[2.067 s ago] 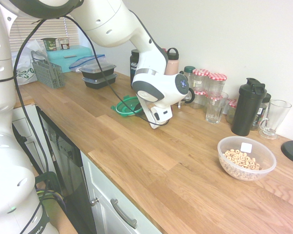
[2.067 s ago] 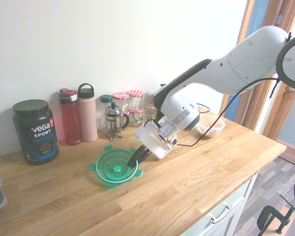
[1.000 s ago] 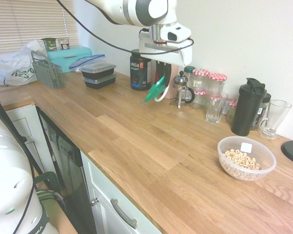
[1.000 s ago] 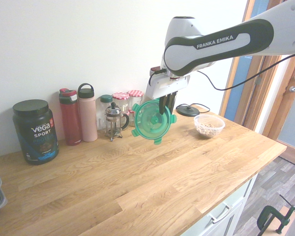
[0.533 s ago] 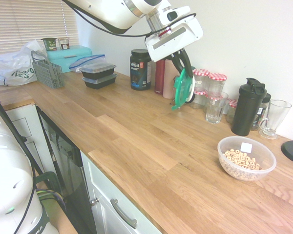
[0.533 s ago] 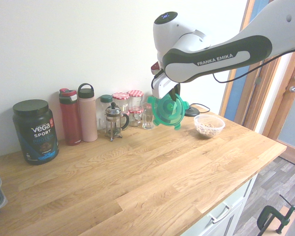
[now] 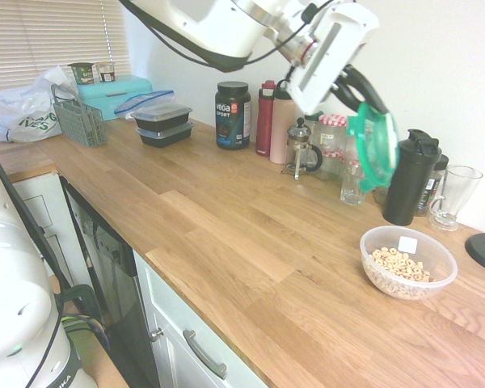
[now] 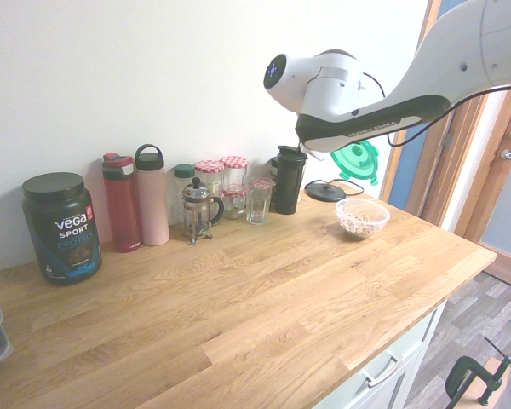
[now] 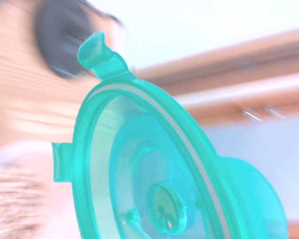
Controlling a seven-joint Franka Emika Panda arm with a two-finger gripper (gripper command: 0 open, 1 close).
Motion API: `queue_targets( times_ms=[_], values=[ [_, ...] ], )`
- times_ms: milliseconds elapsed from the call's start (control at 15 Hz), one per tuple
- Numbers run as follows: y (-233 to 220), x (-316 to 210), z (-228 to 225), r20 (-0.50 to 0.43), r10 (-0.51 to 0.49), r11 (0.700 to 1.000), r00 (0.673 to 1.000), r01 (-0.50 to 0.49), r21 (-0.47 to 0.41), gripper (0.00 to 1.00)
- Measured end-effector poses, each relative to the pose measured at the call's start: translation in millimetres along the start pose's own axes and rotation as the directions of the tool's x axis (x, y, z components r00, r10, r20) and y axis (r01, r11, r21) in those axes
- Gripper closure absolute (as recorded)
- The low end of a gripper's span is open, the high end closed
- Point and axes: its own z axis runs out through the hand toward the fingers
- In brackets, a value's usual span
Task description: Cover the lid of food container
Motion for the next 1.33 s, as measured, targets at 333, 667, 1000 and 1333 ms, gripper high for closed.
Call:
queue_targets(
  times_ms=[333, 667, 1000, 1333],
  values=[
    [-31.3, 7.5, 79.9, -0.053, 0.061, 0.952, 0.997, -0.074, -0.297, 1.00],
    [-70.9, -5.0, 118.6, -0.026, 0.078, 0.906, 0.997, -0.081, -0.416, 1.00],
    [-91.7, -20.9, 117.9, -0.015, 0.063, 0.913, 0.998, -0.064, -0.402, 1.00],
    [-103.9, -36.6, 124.5, 0.012, 0.053, 0.912, 0.999, -0.044, -0.408, 1.00]
  ],
)
